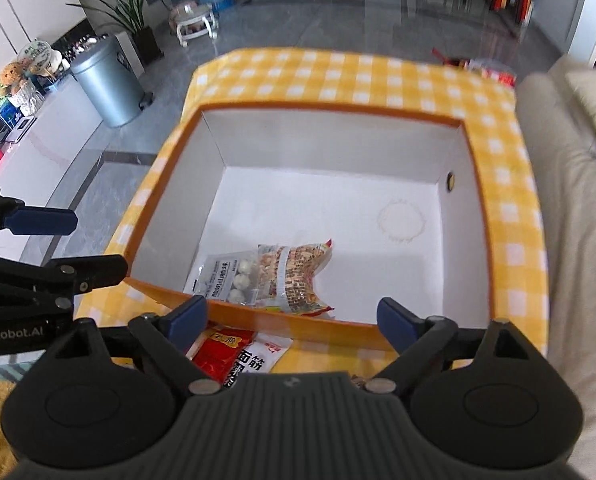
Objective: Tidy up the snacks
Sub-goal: 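Open both tools to drop the bags into the orange box, then withdraw both tools from the box back toward the remaining snacks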
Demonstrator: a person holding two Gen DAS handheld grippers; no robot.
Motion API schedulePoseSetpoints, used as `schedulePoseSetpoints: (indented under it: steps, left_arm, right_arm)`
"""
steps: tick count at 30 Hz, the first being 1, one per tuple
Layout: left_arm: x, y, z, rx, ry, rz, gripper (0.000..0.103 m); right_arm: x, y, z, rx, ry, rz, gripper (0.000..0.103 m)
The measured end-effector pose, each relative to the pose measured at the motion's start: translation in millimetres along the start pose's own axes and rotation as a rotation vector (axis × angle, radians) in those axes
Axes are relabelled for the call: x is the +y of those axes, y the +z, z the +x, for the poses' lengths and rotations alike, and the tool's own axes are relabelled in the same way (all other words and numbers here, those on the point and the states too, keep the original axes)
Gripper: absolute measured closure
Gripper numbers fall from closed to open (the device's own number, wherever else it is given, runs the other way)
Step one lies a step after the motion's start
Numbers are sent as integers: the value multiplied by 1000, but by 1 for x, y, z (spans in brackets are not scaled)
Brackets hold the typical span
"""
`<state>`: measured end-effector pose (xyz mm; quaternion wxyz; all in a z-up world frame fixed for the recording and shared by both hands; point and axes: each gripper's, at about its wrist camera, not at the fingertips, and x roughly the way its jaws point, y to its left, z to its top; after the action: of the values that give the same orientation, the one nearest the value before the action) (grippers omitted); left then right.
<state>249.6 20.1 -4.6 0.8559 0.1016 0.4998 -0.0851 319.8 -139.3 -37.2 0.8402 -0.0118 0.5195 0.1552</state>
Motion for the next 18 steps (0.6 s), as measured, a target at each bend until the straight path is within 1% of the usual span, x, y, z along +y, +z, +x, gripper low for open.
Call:
schedulePoseSetpoints:
  steps: [4, 9, 15, 17, 18]
  left_arm:
    - [0, -18, -15, -30, -5, -14, 31]
    - [-3, -40, -31, -55, -6, -43, 31]
    - [-3, -66, -41, -76, -47, -91, 31]
    - [-4, -75, -41, -73, -80, -106, 29]
    - [-5, -80, -40, -70, -97, -116, 24]
  right_arm:
    - [7, -15, -23, -58, -6, -16, 8]
    - [18, -40, -50, -122, -23, -21, 7]
    - [29, -75, -68, -171, -31, -18, 7]
    - [29, -85, -71, -181, -30, -4, 7]
    - [28, -91, -73, -184, -33, 7, 7]
